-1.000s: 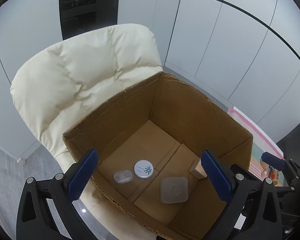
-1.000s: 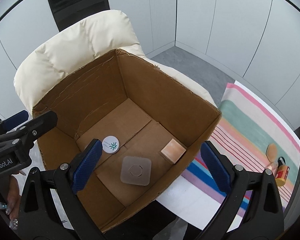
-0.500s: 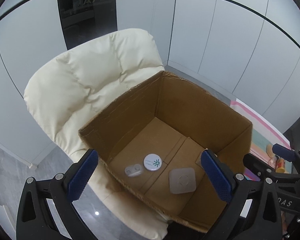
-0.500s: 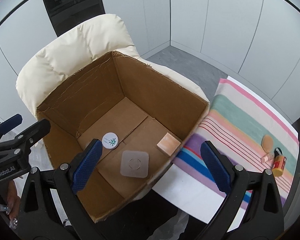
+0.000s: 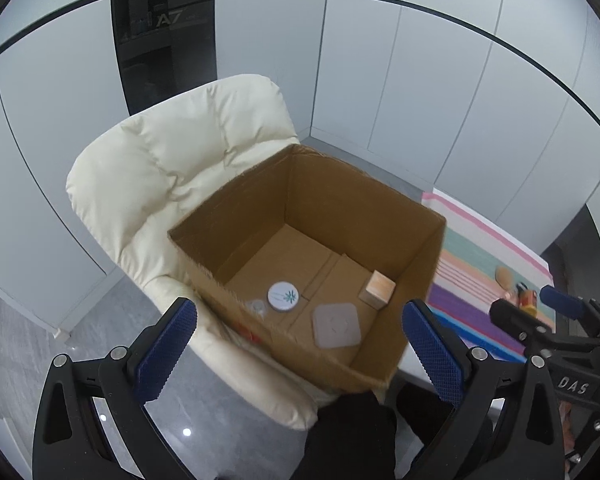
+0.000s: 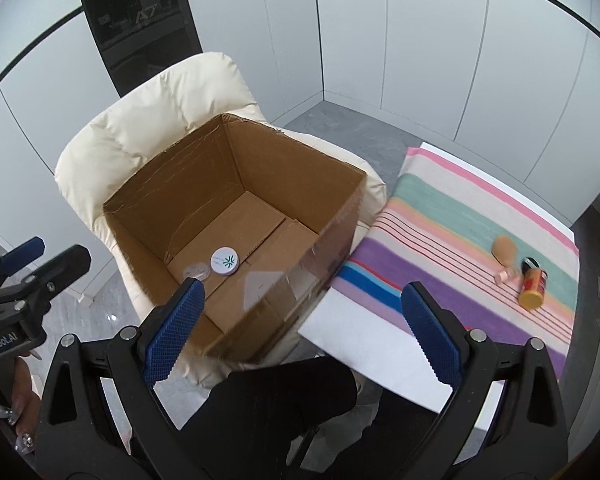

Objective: Organize objects
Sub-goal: 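Withdraw both tools from the cardboard box back toward the cloth, then grasp the red can with the right tool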

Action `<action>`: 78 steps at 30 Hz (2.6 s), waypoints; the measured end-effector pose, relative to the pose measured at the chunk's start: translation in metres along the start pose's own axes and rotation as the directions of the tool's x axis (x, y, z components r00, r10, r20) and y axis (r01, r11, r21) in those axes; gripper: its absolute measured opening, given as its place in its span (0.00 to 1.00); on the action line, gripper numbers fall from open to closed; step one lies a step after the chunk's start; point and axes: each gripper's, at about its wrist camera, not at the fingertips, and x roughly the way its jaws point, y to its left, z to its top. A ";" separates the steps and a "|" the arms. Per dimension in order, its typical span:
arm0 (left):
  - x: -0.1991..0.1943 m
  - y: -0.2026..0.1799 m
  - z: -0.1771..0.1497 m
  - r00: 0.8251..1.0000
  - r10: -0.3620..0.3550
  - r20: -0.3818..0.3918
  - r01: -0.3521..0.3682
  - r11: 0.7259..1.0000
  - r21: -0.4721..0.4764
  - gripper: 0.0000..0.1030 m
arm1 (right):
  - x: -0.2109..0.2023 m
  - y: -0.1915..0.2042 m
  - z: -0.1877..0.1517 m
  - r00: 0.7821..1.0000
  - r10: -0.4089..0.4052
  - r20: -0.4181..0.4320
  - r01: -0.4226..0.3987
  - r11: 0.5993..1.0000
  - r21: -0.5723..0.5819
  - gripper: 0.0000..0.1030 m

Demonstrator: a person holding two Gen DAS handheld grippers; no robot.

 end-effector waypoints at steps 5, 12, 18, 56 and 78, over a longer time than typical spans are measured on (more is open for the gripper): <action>-0.016 -0.005 -0.023 1.000 -0.019 -0.019 0.020 1.000 0.023 1.00 | -0.023 -0.006 -0.025 1.000 -0.004 -0.001 0.004 1.000 0.021 0.97; -0.026 -0.012 -0.045 0.998 -0.025 -0.050 0.027 0.999 0.043 1.00 | -0.042 -0.011 -0.061 1.000 -0.007 -0.005 0.008 0.999 0.045 0.97; -0.037 -0.018 -0.073 0.996 -0.057 -0.073 0.060 0.997 0.046 1.00 | -0.058 -0.015 -0.091 1.000 0.002 -0.020 -0.001 0.997 0.072 0.97; -0.008 -0.165 -0.086 0.966 -0.200 -0.161 0.241 0.923 0.299 1.00 | -0.119 -0.168 -0.156 0.977 -0.215 0.010 0.194 0.901 0.388 0.97; 0.038 -0.278 -0.082 0.950 -0.247 -0.193 0.308 0.854 0.420 1.00 | -0.115 -0.289 -0.205 0.934 -0.356 -0.026 0.317 0.791 0.524 0.97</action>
